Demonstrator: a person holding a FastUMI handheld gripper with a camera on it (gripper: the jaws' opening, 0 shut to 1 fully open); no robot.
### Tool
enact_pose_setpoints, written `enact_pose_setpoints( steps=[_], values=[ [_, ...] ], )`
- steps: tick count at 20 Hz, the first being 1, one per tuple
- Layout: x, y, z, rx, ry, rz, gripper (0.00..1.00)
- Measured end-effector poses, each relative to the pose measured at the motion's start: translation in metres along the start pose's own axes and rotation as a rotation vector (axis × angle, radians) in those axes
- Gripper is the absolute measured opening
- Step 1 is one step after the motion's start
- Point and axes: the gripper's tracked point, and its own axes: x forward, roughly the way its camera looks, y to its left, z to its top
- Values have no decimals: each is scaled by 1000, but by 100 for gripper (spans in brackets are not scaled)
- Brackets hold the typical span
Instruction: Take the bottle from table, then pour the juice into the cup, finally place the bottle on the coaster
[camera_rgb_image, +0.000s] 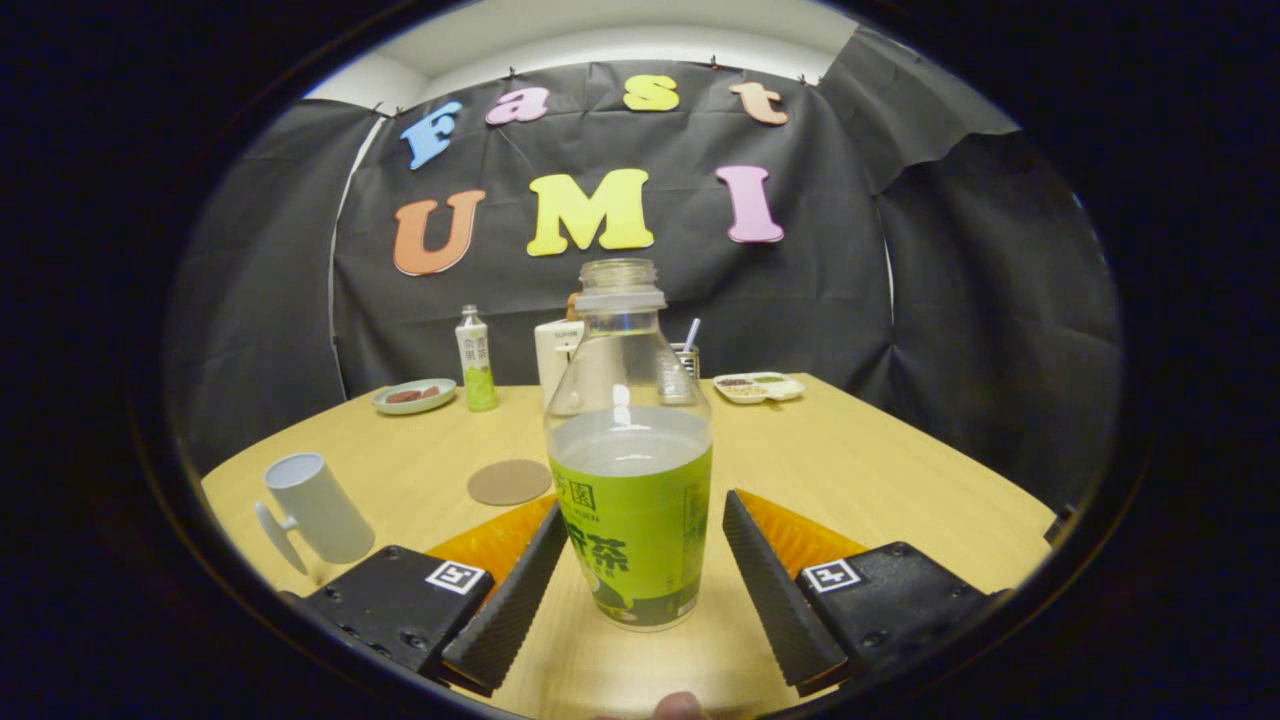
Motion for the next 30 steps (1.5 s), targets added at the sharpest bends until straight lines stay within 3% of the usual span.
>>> enact_pose_setpoints(
  steps=[8, 14, 21, 30],
  values=[
    [4, 5, 2, -2, 18, -6, 85],
    [3, 21, 14, -45, 44, 34, 80],
    [9, 54, 33, -351, 58, 49, 77],
    [16, 81, 66, -760, -19, -20, 77]
  ],
)
